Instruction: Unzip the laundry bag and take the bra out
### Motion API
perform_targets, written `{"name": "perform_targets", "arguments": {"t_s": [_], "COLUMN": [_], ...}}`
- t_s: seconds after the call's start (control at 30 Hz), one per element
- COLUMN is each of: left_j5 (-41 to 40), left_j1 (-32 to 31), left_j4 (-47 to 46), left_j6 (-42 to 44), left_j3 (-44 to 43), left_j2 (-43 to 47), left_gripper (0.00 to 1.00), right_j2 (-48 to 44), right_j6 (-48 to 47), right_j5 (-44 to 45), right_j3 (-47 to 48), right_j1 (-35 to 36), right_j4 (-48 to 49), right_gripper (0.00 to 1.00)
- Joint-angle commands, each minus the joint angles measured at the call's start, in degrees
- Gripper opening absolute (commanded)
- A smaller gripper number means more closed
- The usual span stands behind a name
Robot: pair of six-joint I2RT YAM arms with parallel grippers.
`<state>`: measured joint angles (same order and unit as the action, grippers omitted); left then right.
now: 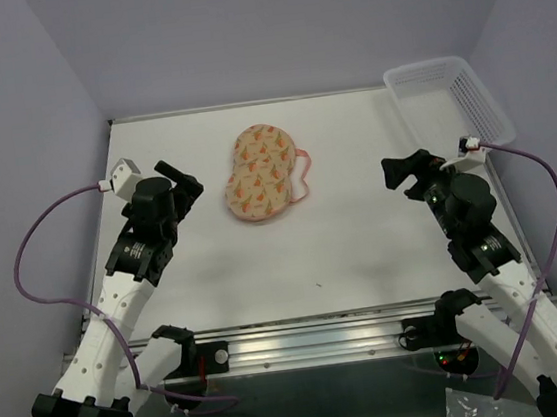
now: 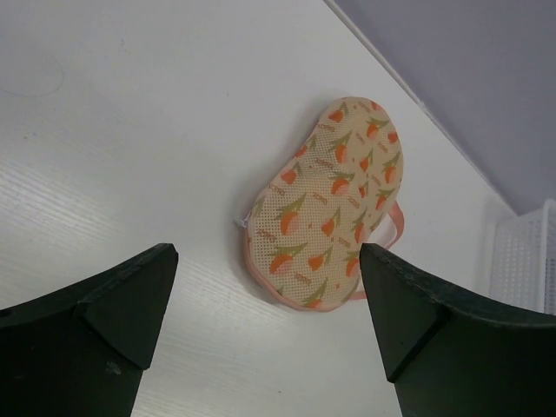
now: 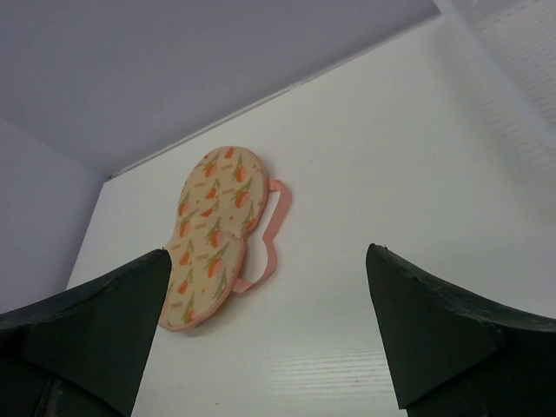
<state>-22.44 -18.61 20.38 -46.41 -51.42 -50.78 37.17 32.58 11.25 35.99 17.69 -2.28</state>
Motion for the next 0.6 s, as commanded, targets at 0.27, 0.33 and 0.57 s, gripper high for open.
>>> {"name": "perform_targets", "arguments": {"t_s": [0.27,0.33,0.57], "left_j5": [1.43,1.52,3.88], "left_j1": [0.24,0.24,0.50], "left_j4": [0.62,1.32,3.35], "left_j6": [-0.34,-0.17,0.70], "left_j3": [-2.80,-4.04,-5.10], "left_j2": [-5.36,-6.60,-11.44], "left_gripper": [0.99,0.99,0.99], "right_j2": [6.40,12.40,38.13], "right_j6": [-15.32,-17.89,-44.24], "right_j5": [-13.40,-16.68,8.71], "right_j3": [6.08,8.83,17.95], "right_j1": [0.24,3.12,33.70], "right_j4": [-1.39,-4.29,-1.24], "right_gripper": [1.00,1.00,1.00]}}
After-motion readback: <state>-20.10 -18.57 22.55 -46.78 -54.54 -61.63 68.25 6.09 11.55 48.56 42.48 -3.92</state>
